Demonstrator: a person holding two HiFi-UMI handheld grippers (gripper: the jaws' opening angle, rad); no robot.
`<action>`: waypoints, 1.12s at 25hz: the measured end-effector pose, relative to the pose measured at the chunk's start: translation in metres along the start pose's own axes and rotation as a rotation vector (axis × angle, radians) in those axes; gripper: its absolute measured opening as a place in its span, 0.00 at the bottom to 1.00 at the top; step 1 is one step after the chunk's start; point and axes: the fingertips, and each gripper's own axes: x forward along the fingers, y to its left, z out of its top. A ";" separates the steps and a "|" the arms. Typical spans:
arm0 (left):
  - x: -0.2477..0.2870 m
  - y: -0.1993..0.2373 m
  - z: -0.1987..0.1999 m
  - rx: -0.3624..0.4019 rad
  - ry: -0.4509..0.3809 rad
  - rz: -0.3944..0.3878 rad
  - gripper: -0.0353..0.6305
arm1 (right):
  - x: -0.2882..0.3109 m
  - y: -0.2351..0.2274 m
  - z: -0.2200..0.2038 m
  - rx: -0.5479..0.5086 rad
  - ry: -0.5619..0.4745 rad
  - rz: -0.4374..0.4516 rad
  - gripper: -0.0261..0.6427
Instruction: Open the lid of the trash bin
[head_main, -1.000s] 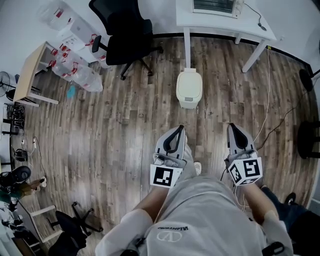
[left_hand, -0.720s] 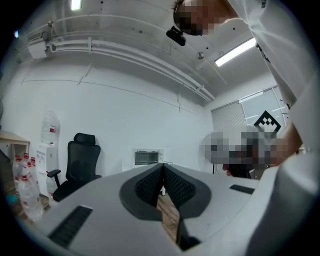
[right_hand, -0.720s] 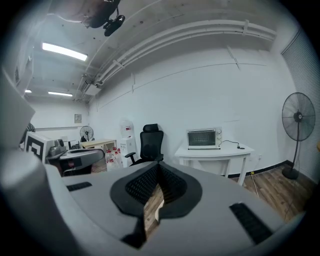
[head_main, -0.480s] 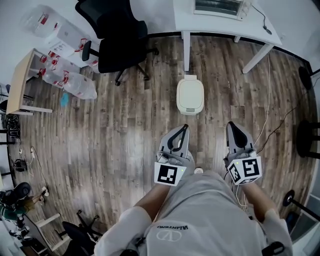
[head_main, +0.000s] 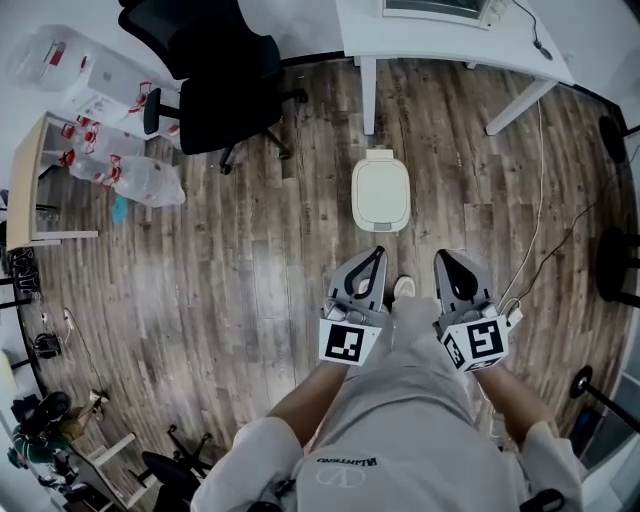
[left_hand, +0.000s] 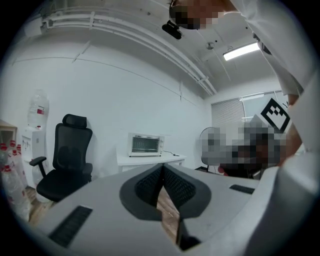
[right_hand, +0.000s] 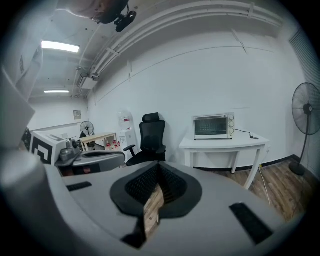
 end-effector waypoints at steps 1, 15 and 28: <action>0.009 0.003 -0.007 -0.006 0.012 0.000 0.05 | 0.009 -0.005 -0.006 0.010 0.012 -0.001 0.06; 0.093 0.049 -0.177 -0.086 0.151 0.087 0.05 | 0.135 -0.064 -0.160 0.118 0.161 -0.008 0.06; 0.125 0.081 -0.379 -0.132 0.303 0.136 0.05 | 0.207 -0.090 -0.316 0.200 0.254 -0.015 0.06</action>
